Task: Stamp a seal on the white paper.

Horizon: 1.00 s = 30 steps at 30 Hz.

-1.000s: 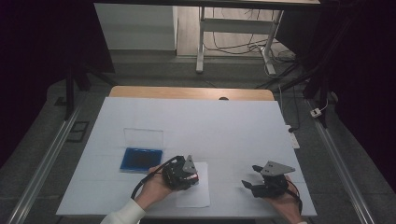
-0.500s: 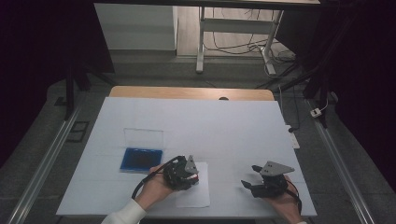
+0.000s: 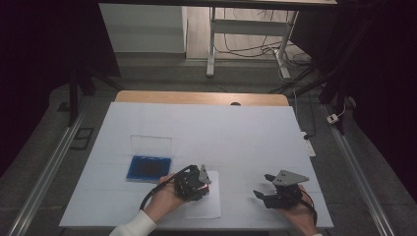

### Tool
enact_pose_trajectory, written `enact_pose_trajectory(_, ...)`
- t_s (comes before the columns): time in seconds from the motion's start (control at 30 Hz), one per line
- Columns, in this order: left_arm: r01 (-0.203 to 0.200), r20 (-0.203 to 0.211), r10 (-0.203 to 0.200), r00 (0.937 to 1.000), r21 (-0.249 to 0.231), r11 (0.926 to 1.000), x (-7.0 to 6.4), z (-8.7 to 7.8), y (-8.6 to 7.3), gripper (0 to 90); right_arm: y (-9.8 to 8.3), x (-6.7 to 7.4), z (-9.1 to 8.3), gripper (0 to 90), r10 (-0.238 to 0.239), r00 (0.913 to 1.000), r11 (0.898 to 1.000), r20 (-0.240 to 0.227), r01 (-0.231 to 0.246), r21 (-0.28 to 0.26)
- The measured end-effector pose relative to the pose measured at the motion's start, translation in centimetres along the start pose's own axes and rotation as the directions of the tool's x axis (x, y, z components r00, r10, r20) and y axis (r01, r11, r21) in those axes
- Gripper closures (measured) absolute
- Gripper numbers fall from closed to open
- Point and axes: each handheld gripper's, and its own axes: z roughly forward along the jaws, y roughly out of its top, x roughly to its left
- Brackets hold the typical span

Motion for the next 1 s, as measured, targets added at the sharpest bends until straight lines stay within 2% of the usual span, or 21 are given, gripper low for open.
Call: enact_pose_trajectory(1.0, -0.007, 0.004, 0.007, 1.0000, -0.013, 0.9999, 0.08, 0.17, -0.27, 69.8, -0.01, -0.04, -0.04, 27.2, -0.002, 1.0000, 1.000, -0.002, 0.002, -0.001)
